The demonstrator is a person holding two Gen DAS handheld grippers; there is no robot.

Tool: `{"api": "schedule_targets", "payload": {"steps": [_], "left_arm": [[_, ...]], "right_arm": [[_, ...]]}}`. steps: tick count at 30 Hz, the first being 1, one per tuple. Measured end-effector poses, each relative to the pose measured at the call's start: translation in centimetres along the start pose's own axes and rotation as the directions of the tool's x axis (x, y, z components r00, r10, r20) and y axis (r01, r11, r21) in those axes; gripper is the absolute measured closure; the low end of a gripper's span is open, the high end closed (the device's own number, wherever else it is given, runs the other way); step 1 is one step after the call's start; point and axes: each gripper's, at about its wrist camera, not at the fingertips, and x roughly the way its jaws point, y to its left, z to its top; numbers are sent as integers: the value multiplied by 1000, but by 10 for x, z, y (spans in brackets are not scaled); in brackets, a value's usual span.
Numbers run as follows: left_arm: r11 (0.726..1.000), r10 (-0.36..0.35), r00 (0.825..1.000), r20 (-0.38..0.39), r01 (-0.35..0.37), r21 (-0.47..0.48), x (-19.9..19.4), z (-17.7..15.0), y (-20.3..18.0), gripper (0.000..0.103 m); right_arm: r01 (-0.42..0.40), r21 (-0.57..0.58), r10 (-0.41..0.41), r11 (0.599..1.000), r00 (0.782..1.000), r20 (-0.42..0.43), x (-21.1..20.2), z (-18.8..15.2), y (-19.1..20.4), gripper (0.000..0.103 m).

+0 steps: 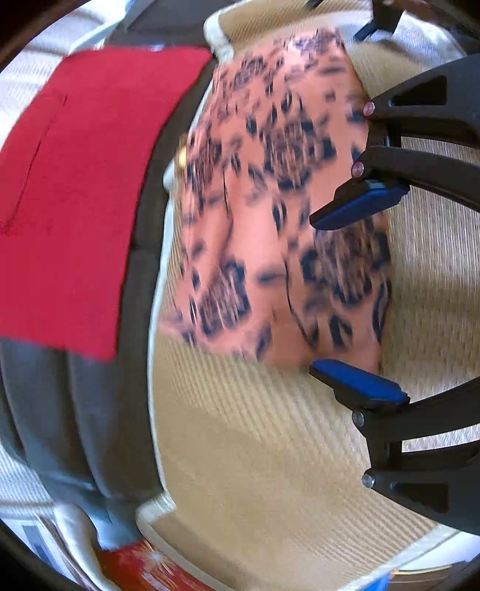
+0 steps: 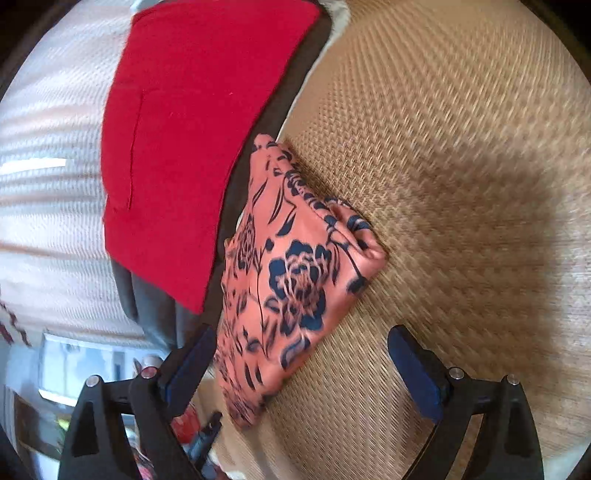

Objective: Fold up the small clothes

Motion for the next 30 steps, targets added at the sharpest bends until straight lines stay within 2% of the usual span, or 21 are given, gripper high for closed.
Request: {"api": "schedule_targets", "payload": {"steps": [2,3,4,5,7,8,10,11,12,13,14,15,16,19,21,22,23,24,25,27,30], "left_arm": [[1000,-24,1000,0,24,15,4,3,-21,30],[999,-40,999,-4,40,20,8,4,-29,30],[998,-59,998,-11,59,28,10,4,-38,30],[997,-67,998,-19,68,37,14,5,-45,30],[996,-51,998,-35,54,73,20,5,-64,30],[995,-44,998,-37,48,88,28,5,-68,30],[994,-35,999,-14,37,108,27,4,-77,30],[993,-32,999,-11,33,116,30,5,-83,30],[992,-34,999,-21,37,121,32,6,-86,30],[991,-37,999,-35,41,125,36,4,-94,30],[991,-39,998,-46,45,127,39,7,-100,30],[990,-47,998,-42,52,128,40,9,-105,30],[989,-63,998,-30,66,132,38,11,-112,30],[982,-97,995,-18,98,163,41,16,-136,30],[977,-96,995,-35,100,188,53,17,-152,30],[973,-88,995,-54,97,208,62,16,-161,30],[971,-76,995,-71,90,223,67,13,-165,30],[967,-59,994,-89,79,240,76,11,-170,29],[967,-47,995,-92,69,247,82,9,-173,27],[970,-37,996,-84,56,237,81,10,-173,23],[974,-43,994,-100,64,218,84,12,-170,20]], "right_arm": [[-34,48,33,998,999,17,13,6,-1,12],[-24,58,21,998,999,49,15,10,1,24],[-7,50,4,999,998,65,16,17,4,83],[77,8,-78,997,995,56,23,22,11,95],[175,-69,-169,982,982,86,25,24,27,95],[202,-114,-189,973,975,115,20,21,36,95],[261,-265,-212,928,957,198,5,5,62,94],[265,-289,-213,920,957,197,7,1,63,89],[269,-295,-223,917,958,180,12,1,57,87],[287,-287,-259,914,957,132,23,4,44,79],[282,-252,-269,926,959,86,29,8,33,80],[222,-205,-213,953,975,68,28,11,23,79],[191,-184,-182,964,981,66,22,14,19,76],[220,-214,-207,952,975,80,4,21,25,71],[236,-248,-224,940,971,79,-6,35,34,63],[243,-262,-228,934,970,87,-7,41,37,43],[238,-283,-218,929,971,103,-9,52,43,18],[230,-297,-203,927,972,119,-9,61,46,11],[232,-313,-198,921,971,136,-7,71,57,8],[211,-363,-186,907,977,104,7,86,72,8],[141,-399,-174,906,984,-47,47,114,86,9]]}}
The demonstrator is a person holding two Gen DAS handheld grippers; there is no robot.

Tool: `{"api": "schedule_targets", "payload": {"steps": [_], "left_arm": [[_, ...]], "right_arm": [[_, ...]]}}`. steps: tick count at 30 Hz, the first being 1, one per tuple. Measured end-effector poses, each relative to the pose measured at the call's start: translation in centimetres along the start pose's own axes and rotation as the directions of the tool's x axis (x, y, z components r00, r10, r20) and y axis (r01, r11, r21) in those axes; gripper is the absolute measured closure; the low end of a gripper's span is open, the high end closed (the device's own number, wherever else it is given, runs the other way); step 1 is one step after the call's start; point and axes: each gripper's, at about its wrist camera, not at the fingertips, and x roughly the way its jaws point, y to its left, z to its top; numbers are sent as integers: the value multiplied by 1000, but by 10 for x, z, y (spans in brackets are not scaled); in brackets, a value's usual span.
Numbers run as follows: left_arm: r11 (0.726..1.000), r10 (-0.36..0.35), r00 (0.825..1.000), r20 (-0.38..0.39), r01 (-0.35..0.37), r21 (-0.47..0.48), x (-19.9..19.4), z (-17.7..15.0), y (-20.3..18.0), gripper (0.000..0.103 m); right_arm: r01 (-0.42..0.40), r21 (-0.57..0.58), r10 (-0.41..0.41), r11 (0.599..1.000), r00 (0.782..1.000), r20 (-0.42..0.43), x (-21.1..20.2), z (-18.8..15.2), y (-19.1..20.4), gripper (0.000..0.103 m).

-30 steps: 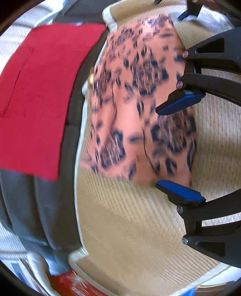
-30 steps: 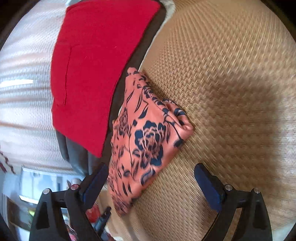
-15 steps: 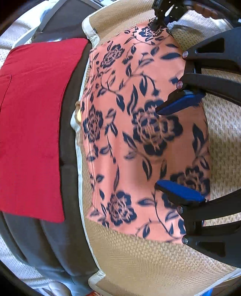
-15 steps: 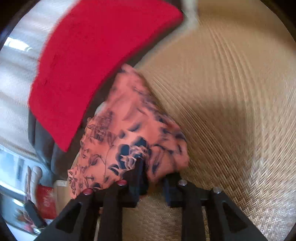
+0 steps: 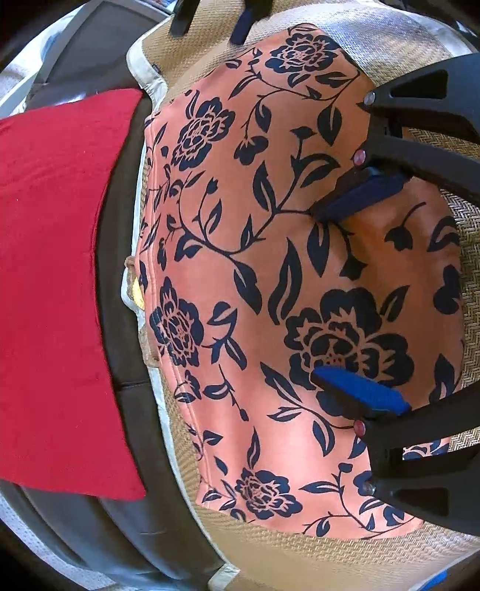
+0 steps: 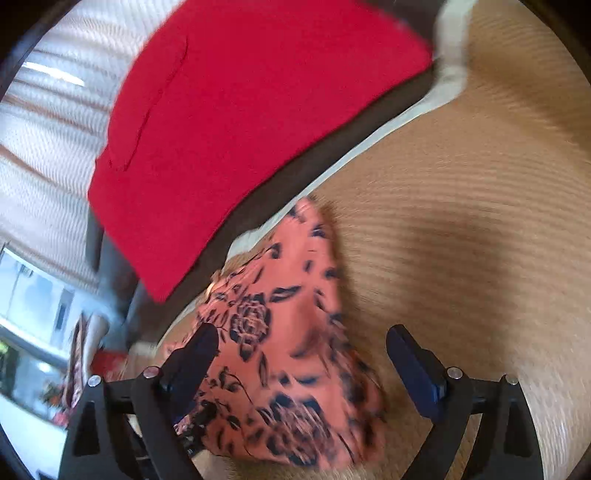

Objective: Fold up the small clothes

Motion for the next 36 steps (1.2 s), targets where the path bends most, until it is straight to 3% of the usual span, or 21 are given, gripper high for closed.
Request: {"api": "schedule_targets", "payload": {"steps": [3,4,5,6,7,10,12,13,14,15,16,18,21,24,25,28,29,30,32,34,36], "left_arm": [[1000,-16,1000,-5,16,-9,3,2,4,18],[1000,-20,1000,-6,20,-10,3,2,4,18],[1000,-24,1000,-7,24,-10,3,2,5,18],[1000,-26,1000,-6,26,-11,4,3,5,17],[999,-29,1000,-6,29,-13,1,1,5,17],[999,-38,999,-5,37,-20,4,1,7,16],[999,-41,999,-7,41,-26,4,2,7,16],[999,-44,999,-9,43,-27,5,2,8,16],[999,-44,999,-10,44,-27,3,2,8,16],[999,-45,999,-11,44,-28,2,2,8,16],[999,-45,999,-12,45,-29,2,1,8,16],[998,-44,999,-12,43,-34,1,1,8,16],[998,-48,999,-15,47,-41,-3,0,9,16],[995,-73,997,-26,71,-67,-13,-6,19,16],[994,-74,997,-20,72,-81,-20,-9,25,16],[989,-49,997,51,56,-138,-56,-30,66,16],[983,-43,997,62,53,-174,-65,-38,83,16],[968,-38,997,67,54,-246,-74,-51,110,16],[908,-54,997,60,74,-413,-82,-78,157,16],[805,-88,995,51,101,-584,-82,-108,198,18],[735,-130,990,57,135,-665,-76,-127,216,19]], "right_arm": [[42,-19,-44,999,994,-96,49,30,4,11],[51,-25,-54,998,991,-119,60,34,3,21],[59,-33,-63,998,988,-144,71,40,4,57],[67,-53,-75,996,983,-166,77,39,4,79],[140,-112,-159,984,971,-178,86,41,11,85],[263,-180,-287,948,950,-124,95,46,28,85],[359,-191,-373,913,927,-37,92,48,36,76],[368,-182,-378,912,925,-22,91,48,38,59],[362,-170,-371,916,928,-20,87,48,38,31],[365,-159,-370,917,929,-5,80,45,42,25],[365,-148,-363,919,931,41,67,39,49,25],[308,-149,-304,940,951,51,43,20,58,25],[118,-123,-119,985,993,-2,30,-11,77,21],[-66,-84,57,994,993,-107,44,-46,83,16],[-84,-65,74,994,988,-133,47,-55,78,16],[61,9,-59,998,988,-146,64,-72,48,16],[26,32,-22,999,992,-122,59,-76,44,16],[6,39,-2,999,995,-102,53,-79,44,16],[-19,41,21,999,999,-44,32,-92,43,16],[-41,48,43,998,999,-30,19,-103,40,16],[-65,83,68,994,997,-23,14,-110,42,16]]}}
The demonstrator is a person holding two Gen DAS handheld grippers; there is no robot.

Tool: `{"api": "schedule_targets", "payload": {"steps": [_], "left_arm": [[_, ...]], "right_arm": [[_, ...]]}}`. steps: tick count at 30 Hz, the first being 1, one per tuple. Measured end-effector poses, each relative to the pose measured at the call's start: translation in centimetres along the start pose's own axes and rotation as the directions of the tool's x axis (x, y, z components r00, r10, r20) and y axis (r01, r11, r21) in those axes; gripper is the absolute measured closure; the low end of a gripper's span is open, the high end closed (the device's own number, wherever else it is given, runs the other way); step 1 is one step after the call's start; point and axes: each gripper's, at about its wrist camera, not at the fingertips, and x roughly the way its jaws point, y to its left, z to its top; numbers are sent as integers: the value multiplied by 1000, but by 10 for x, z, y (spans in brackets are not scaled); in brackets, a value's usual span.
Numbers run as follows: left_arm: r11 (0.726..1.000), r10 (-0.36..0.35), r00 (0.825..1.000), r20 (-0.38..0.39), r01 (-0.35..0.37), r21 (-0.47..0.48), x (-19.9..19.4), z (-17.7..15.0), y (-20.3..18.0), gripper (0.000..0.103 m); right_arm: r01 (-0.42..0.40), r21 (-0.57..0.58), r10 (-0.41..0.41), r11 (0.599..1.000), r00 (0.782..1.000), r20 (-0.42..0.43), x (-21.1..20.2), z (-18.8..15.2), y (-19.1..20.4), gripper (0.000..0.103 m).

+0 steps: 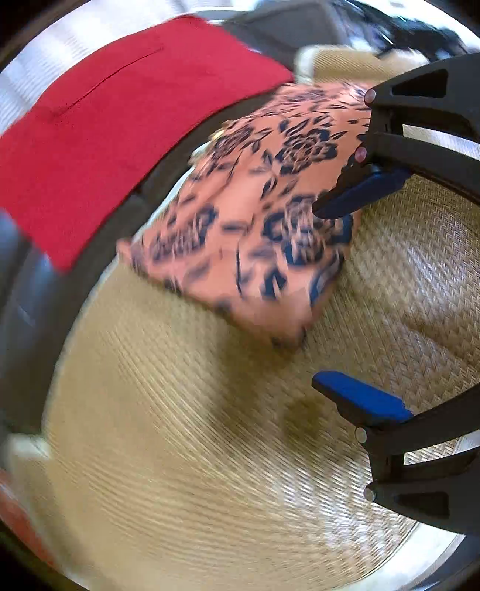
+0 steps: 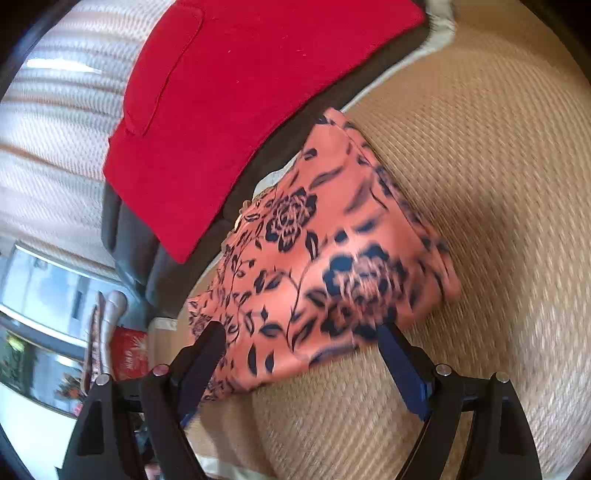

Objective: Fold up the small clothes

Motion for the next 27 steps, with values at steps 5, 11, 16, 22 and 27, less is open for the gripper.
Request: {"api": "schedule_targets", "payload": {"steps": [5,11,16,22,27], "left_arm": [[998,-30,1000,2,30,-50,12,8,-1,20],[984,174,983,51,-176,20,2,32,-15,88],[967,231,971,69,-237,93,0,31,-18,84],[937,304,935,181,-328,120,-28,20,-33,44],[929,272,942,194,-310,204,-42,13,-64,41]], "right_arm": [[-5,75,7,997,1000,-27,-18,-22,-23,16],[-8,173,11,985,1000,-13,-33,-32,-51,16],[-35,268,30,963,999,20,-42,-29,-73,12],[-71,317,53,946,997,64,-43,-13,-77,11],[-118,356,83,927,990,112,-43,-3,-83,11]]}}
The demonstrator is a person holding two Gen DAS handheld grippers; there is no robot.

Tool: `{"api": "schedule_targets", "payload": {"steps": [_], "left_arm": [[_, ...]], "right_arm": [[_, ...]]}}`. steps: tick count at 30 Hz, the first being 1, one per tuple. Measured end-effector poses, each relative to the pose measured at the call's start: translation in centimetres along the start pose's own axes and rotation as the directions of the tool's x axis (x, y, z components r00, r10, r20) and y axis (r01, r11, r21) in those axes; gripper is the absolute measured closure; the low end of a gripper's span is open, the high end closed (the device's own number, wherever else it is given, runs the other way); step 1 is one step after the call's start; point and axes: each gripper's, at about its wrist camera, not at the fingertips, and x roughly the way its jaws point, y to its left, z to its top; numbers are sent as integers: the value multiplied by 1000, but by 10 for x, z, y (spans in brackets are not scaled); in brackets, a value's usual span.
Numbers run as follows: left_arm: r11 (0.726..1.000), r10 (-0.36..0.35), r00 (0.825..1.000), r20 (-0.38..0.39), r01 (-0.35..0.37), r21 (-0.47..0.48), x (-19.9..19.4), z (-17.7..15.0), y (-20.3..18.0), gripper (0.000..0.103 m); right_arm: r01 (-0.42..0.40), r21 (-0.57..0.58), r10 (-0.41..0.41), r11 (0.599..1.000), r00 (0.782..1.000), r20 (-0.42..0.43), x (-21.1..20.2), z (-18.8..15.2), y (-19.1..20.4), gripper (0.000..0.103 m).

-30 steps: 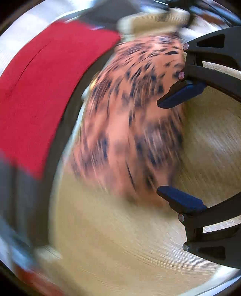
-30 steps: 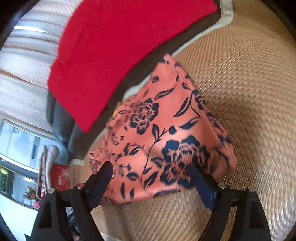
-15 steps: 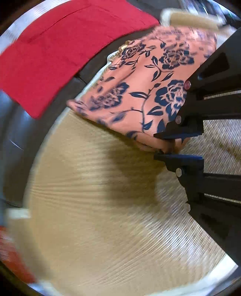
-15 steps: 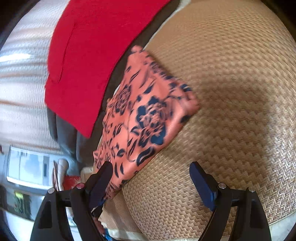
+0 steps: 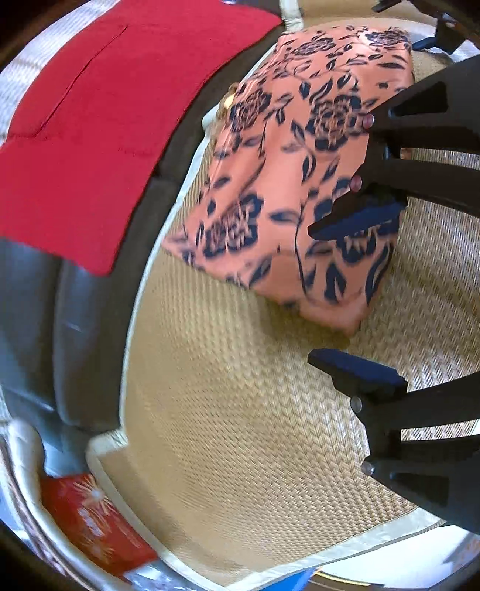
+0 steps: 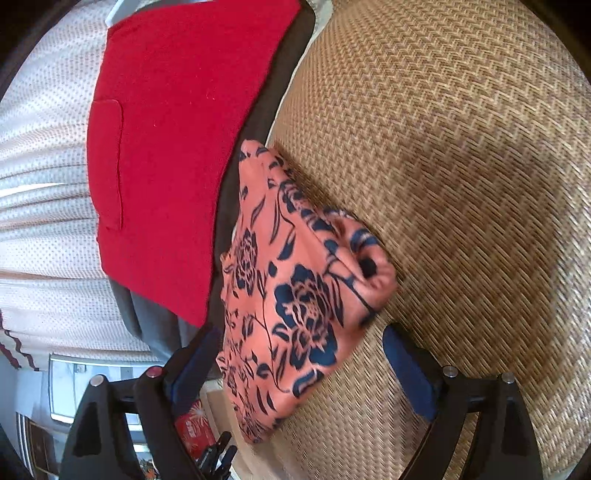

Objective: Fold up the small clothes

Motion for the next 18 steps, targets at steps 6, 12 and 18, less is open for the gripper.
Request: {"api": "schedule_targets", "payload": {"steps": [6,12,18], "left_arm": [[997,-25,1000,-7,25,69,-4,3,-31,40],[994,-25,1000,0,25,108,-11,0,-55,40],[991,-29,1000,5,28,131,-2,2,-66,40]], "right_arm": [[-17,8,17,1000,1000,4,-1,-1,-1,11],[-17,8,17,1000,1000,-2,-4,1,-4,11],[-18,10,18,1000,1000,1,-5,-2,-3,11]]}}
